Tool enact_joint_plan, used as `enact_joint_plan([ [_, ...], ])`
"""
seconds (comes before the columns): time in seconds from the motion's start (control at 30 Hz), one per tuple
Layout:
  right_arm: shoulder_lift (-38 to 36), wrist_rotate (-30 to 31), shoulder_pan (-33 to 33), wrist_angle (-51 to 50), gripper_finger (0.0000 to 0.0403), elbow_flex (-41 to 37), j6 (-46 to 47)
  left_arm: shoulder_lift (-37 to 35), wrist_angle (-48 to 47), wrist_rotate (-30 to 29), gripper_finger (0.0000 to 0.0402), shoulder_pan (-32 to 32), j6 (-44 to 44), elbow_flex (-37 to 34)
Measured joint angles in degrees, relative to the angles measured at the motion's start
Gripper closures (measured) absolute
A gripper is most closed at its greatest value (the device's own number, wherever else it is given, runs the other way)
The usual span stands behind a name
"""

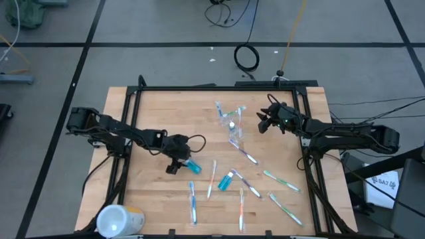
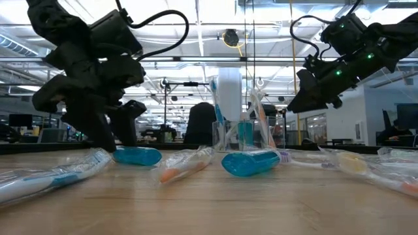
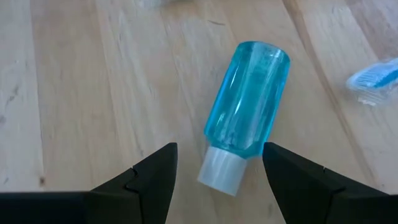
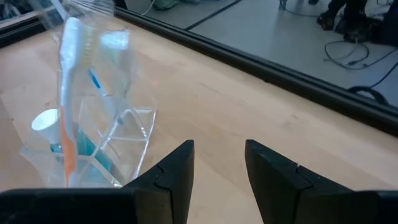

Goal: Pick & Place toothbrushing station
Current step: Put the left blue mouthwash into the transparent organizer

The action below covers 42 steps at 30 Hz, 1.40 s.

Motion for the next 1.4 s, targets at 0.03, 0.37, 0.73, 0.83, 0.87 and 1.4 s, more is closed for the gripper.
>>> enact_joint_plan([
  [0.03, 0.0, 0.0, 0.0, -0.1, 0.0268, 0.0, 0.4, 0.0, 0.2, 0.0, 0.0158, 0.0, -0.3, 0.0],
  [0.37, 0.0, 0.0, 0.0, -0.2, 0.0268, 0.0, 2.9, 0.0, -0.4, 0.0, 0.0168, 0.0, -1.7, 0.0],
  [0.73, 0.0, 0.0, 0.0, -1.5, 0.0268, 0.0, 3.0, 0.0, -1.1, -0.1, 0.0261, 0.0, -5.6, 0.0],
  [0.83, 0.0, 0.0, 0.0, -1.5, 0.0268, 0.0, 3.0, 0.0, -0.8, -0.3, 0.0276, 0.0, -6.1, 0.0],
  [0.87, 0.0, 0.0, 0.0, -1.5, 0.0268, 0.0, 3.0, 0.0, -0.7, -0.3, 0.0279, 0.0, -6.5, 0.0],
  [1.4, 0.0, 0.0, 0.0, -1.5, 0.0268, 0.0, 3.0, 0.2, 1.6, -6.2, 0.0282, 0.0, -16.0, 0.0],
])
